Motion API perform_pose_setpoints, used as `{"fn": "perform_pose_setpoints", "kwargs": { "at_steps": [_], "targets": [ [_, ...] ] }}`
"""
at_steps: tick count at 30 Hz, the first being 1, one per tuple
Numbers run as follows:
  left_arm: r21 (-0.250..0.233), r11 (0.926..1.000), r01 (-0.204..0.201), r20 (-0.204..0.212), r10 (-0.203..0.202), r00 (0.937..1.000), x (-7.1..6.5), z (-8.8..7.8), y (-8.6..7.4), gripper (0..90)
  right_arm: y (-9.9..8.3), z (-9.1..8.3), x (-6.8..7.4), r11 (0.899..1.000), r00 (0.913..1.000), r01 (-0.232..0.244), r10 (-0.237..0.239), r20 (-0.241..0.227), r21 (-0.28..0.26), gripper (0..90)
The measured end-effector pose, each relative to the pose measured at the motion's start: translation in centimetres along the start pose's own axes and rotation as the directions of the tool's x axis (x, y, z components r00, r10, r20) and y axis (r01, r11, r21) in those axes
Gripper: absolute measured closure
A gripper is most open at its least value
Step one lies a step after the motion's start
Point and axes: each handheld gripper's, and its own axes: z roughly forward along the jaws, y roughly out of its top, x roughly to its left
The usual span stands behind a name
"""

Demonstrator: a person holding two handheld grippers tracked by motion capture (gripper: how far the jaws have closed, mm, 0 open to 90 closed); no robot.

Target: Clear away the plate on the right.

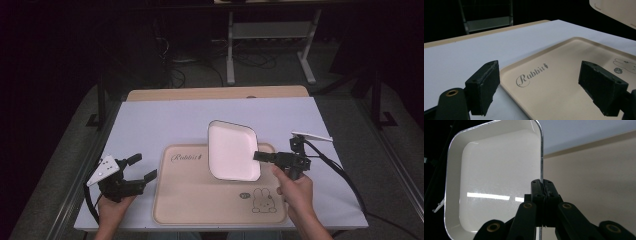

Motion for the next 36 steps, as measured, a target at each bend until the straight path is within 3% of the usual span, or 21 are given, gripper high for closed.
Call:
{"fn": "perform_pose_setpoints", "kwargs": {
  "at_steps": [7, 13, 18, 24, 30, 36],
  "targets": [
    [0.0, 1.0, 0.002, -0.003, -0.002, 1.0, 0.1, 0.0, 0.0, 16.7, -0.1, 0.5, 0.1, 0.999, 0.9997, -0.018, 0.018, -0.015, -0.033, 88.2],
    [-0.002, 1.0, -0.005, -0.005, 0.005, 1.0, 0.0, -0.1, 0.0, 16.7, -0.8, 1.8, -0.1, 1.0, 0.9995, -0.018, 0.018, 0.026, -0.021, 88.1],
    [0.004, 1.0, -0.002, -0.001, 0.002, 1.0, 0.1, 0.0, 0.0, 16.7, -1.8, 3.3, -0.7, 1.0, 0.9956, -0.013, 0.012, 0.093, 0.01, 88.1],
    [0.005, 0.9998, -0.018, 0.0, 0.018, 0.9998, 0.0, 0.1, 0.0, 16.7, -2.5, 4.2, -1.1, 1.0, 0.9937, -0.013, 0.011, 0.112, 0.016, 88.1],
    [0.008, 0.9999, -0.013, -0.002, 0.013, 0.9999, 0.0, 0.0, 0.0, 16.7, -3.1, 5.5, -1.8, 0.999, 0.9863, -0.013, 0.007, 0.165, 0.035, 88.1],
    [0.003, 0.9999, -0.01, -0.002, 0.01, 0.9999, 0.1, -0.1, 0.0, 16.7, -3.5, 5.8, -2.0, 0.999, 0.9837, -0.009, 0.003, 0.18, 0.033, 88.1]
  ]
}}
